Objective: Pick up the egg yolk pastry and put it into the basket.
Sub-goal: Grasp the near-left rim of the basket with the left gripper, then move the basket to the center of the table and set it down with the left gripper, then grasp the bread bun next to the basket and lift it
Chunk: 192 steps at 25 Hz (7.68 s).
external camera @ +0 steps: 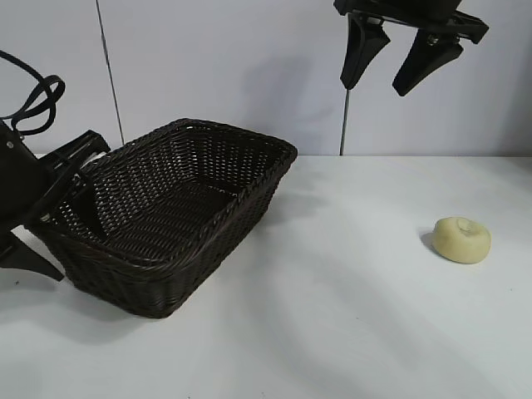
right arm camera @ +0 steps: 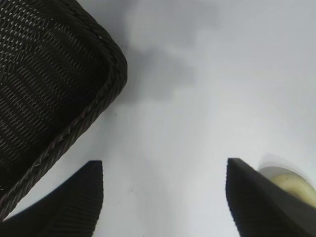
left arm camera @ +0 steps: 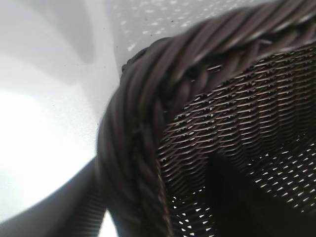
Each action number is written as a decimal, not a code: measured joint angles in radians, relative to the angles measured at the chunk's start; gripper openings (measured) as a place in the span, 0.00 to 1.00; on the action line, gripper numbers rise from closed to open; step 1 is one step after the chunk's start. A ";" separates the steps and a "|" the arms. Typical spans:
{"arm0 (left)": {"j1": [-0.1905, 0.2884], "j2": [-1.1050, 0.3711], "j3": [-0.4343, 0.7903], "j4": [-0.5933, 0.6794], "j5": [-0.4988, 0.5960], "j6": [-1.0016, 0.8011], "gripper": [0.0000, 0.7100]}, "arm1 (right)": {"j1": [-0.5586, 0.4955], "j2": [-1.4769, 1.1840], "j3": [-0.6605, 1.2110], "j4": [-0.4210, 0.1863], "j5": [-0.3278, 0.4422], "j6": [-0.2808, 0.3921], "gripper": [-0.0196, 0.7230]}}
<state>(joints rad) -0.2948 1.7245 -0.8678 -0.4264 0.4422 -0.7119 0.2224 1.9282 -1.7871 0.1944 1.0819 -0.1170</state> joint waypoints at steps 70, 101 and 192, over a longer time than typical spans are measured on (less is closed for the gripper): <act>0.069 0.492 -0.858 0.031 0.709 0.773 0.36 | 0.000 0.000 0.000 0.000 0.016 0.000 0.71; 0.020 0.034 -0.817 0.042 0.754 0.773 0.77 | 0.000 0.000 0.000 0.000 0.018 0.000 0.71; -0.011 0.017 -0.513 -0.022 0.428 0.773 0.77 | -0.160 0.190 0.312 -0.194 -0.178 0.095 0.16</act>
<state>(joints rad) -0.3061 1.7412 -1.3804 -0.4487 0.8706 0.0610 0.0624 2.1185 -1.4753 0.0000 0.9036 -0.0225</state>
